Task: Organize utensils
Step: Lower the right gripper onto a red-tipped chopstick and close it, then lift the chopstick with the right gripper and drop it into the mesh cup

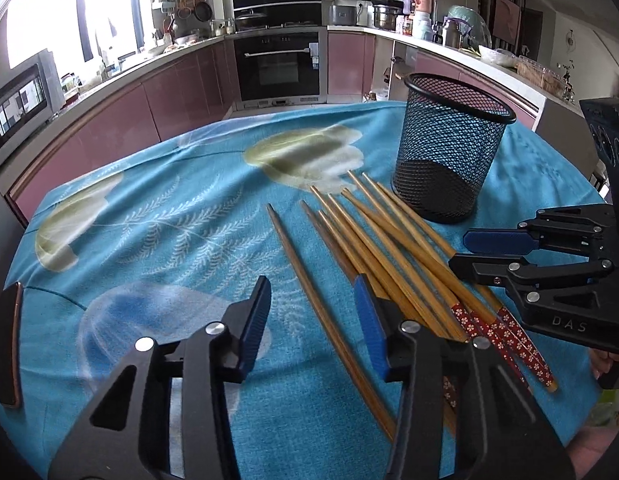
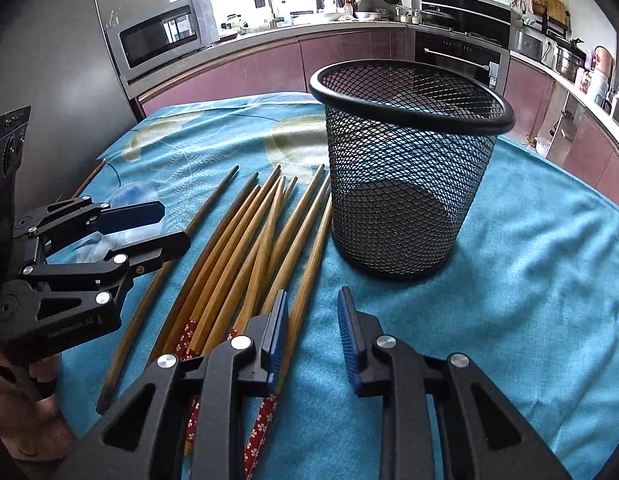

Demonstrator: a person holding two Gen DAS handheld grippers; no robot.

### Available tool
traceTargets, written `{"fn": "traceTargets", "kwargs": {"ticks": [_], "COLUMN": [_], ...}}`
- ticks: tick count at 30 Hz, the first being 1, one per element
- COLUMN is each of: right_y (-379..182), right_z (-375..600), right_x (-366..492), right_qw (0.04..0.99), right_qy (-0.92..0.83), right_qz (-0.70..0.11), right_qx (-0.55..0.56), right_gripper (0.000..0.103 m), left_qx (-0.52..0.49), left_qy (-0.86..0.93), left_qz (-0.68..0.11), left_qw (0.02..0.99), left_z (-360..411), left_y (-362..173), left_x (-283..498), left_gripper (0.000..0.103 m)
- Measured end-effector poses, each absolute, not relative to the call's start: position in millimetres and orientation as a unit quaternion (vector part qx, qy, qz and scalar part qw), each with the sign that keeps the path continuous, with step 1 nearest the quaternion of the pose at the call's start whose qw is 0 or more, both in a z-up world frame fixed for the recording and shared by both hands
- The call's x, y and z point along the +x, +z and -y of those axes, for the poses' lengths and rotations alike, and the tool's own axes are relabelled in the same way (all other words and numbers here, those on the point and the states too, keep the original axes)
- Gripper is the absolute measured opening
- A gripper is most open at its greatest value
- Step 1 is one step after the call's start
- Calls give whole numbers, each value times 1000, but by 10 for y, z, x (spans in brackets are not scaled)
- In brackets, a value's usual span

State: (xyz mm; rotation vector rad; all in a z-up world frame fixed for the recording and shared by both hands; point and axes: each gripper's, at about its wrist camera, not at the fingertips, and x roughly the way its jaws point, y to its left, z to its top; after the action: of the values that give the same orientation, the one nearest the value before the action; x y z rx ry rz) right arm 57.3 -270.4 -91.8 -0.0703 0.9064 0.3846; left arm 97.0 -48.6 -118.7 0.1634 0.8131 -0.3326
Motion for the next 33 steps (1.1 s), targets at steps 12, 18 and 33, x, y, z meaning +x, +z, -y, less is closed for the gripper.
{"fn": "traceTargets", "kwargs": {"ticks": [12,18,33], "right_y": [-891,-708,255], "right_z": [2847,2933,3282], "right_x": [696,569,355], "right_qw": [877,883,922], "right_qy": [186,207,271], "right_qz": [-444,-421,-266], "right_qx": [14,23,77], "right_gripper": [6,6,6], "left_qx": [41,23,-65], "left_qy": [-167,-175,-285], "left_qz": [-429,-422,-309], "left_qw": [887,889,905], "left_z": [423,376,139], "left_y": [-1265,-1196,-12], "left_x": [1099,1063,870], "left_gripper": [13,8,7]}}
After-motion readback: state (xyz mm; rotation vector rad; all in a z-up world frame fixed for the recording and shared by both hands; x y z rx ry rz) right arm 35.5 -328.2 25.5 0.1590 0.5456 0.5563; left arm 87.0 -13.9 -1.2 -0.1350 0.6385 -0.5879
